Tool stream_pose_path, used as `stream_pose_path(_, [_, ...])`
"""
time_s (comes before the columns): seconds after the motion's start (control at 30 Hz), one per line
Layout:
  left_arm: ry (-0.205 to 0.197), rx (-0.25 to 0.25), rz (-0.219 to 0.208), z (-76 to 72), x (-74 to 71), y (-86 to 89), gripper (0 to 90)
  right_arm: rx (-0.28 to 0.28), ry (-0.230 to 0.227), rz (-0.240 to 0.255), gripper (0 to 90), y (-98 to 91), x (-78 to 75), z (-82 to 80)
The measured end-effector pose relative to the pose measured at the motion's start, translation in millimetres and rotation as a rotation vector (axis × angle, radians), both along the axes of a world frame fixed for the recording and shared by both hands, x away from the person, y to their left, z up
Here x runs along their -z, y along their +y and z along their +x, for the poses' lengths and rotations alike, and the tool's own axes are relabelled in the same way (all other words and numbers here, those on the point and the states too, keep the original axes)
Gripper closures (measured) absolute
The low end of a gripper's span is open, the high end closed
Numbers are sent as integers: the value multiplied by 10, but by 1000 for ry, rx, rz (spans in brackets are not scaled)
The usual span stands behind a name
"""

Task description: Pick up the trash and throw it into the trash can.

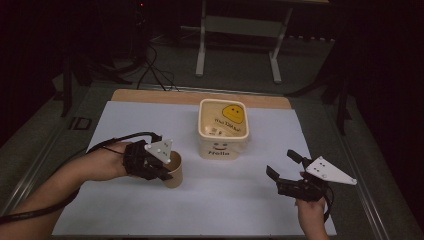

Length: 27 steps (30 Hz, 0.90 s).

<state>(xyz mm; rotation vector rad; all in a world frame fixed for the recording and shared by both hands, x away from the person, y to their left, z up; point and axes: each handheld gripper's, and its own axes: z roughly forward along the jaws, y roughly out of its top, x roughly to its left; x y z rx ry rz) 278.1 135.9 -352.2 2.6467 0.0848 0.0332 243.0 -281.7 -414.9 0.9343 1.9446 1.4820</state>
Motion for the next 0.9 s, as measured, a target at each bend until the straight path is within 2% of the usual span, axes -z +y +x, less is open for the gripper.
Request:
stream_pose_path(0.07, [0, 0, 0, 0, 0, 0, 890, 0, -1, 0, 113, 1, 1, 0])
stream_pose_path(0.13, [-7, 8, 0, 21, -74, -51, 890, -2, 0, -1, 113, 0, 4, 5])
stream_pose_path(0.17, [5, 18, -4, 33, -102, -62, 890, -2, 1, -2, 113, 0, 4, 5])
stream_pose_path(0.23, [1, 21, -21, 51, -161, -84, 891, -1, -2, -2, 113, 0, 4, 3])
stream_pose_path(0.4, [-21, 34, -31, 85, -299, -147, 891, 1, 3, 1, 113, -1, 1, -3])
stream_pose_path(0.43, [-14, 39, -31, 96, -327, -159, 890, 1, 2, 1, 113, -1, 2, -3])
stream_pose_path(0.47, [-29, 38, -29, 99, -350, -174, 890, -1, 3, 1, 113, -2, 2, -1])
stream_pose_path(0.57, [-38, 45, -25, 132, -421, -221, 890, -2, 3, 0, 113, 0, 3, 1])
stream_pose_path(0.9, [-56, 71, -8, 266, -588, -388, 890, 0, -5, 0, 113, -6, 1, -3])
